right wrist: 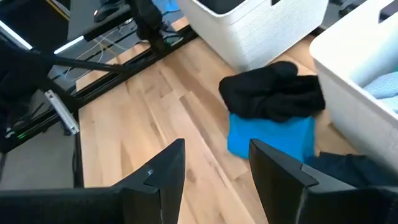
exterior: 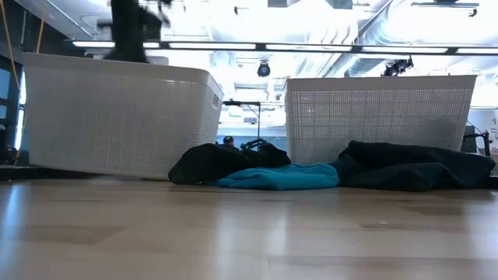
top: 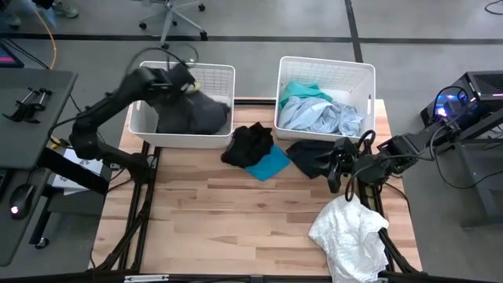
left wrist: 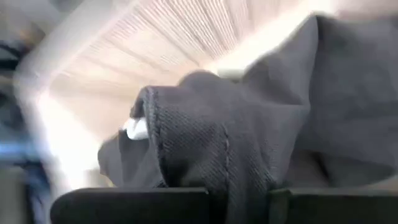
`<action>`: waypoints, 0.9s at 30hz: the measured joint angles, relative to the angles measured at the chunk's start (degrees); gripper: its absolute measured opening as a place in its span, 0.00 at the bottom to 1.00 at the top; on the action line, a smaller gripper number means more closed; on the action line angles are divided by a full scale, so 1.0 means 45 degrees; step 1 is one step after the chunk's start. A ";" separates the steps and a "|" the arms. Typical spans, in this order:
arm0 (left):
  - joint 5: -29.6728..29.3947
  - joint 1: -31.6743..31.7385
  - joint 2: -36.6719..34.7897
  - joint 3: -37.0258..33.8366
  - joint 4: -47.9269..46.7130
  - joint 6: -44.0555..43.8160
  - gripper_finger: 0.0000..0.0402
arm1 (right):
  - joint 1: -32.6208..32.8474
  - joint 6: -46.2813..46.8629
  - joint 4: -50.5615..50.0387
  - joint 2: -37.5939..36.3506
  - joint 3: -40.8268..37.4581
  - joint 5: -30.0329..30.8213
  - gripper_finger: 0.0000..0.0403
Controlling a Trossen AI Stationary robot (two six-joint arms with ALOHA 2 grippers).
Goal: Sort clothes
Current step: Put the black short into the left laundry bin
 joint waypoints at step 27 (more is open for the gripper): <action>0.6711 -0.1195 -0.0455 0.1302 0.1817 -0.3106 0.46 | 0.2595 0.3901 -0.3964 0.3748 0.0000 -0.8393 0.43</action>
